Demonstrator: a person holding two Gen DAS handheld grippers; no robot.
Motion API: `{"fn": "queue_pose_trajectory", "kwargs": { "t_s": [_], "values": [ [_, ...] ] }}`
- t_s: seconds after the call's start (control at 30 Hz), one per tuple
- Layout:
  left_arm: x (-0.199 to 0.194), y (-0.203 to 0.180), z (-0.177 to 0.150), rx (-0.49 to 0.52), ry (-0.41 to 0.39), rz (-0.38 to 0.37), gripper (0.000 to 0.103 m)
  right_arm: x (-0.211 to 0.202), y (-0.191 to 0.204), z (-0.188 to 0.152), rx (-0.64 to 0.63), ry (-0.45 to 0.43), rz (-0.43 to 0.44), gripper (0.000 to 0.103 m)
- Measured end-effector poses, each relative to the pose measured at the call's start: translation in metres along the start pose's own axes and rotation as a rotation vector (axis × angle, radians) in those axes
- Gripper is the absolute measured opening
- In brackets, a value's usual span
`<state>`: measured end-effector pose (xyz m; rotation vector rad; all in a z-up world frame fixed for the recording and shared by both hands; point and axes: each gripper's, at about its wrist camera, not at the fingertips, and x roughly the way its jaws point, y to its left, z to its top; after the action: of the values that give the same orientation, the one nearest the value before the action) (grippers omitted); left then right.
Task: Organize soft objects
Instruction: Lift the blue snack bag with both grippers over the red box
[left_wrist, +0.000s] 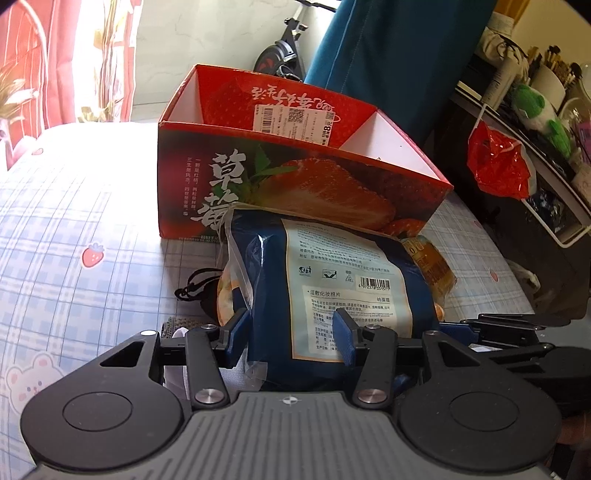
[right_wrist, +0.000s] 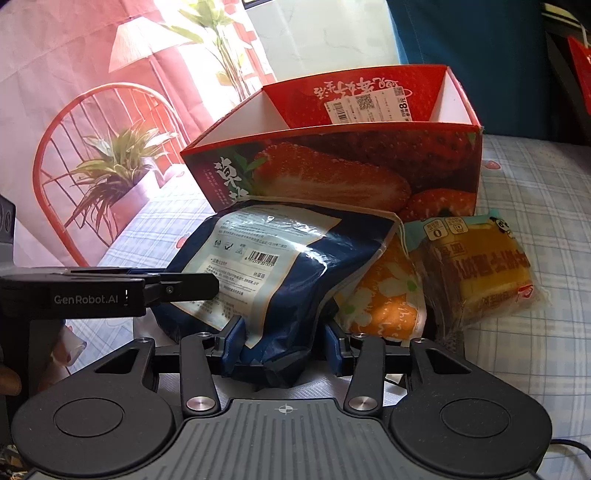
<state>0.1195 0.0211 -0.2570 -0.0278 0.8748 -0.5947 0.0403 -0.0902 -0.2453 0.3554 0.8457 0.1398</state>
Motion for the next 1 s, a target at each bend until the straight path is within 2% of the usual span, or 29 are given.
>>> {"fn": "queue_pose_trajectory", "kwargs": {
  "t_s": [0.53,0.67,0.7,0.83,1.0],
  "values": [
    [0.002,0.008,0.000,0.025,0.035,-0.044,0.050,0.002,-0.005,-0.002,0.017,-0.001,0.013,0.041],
    [0.007,0.011,0.002,0.003,0.039,-0.056,0.051,0.002,-0.004,-0.001,0.016,-0.003,0.006,0.041],
    [0.006,0.010,0.003,-0.003,0.038,-0.057,0.049,0.002,-0.004,-0.001,0.014,-0.006,0.004,0.038],
    [-0.009,0.002,0.011,0.004,-0.010,-0.102,0.048,-0.010,0.003,0.003,-0.031,-0.057,-0.019,0.033],
    [-0.029,-0.010,0.025,0.024,-0.082,-0.114,0.048,-0.024,0.008,0.018,-0.061,-0.116,-0.023,0.032]
  ]
}}
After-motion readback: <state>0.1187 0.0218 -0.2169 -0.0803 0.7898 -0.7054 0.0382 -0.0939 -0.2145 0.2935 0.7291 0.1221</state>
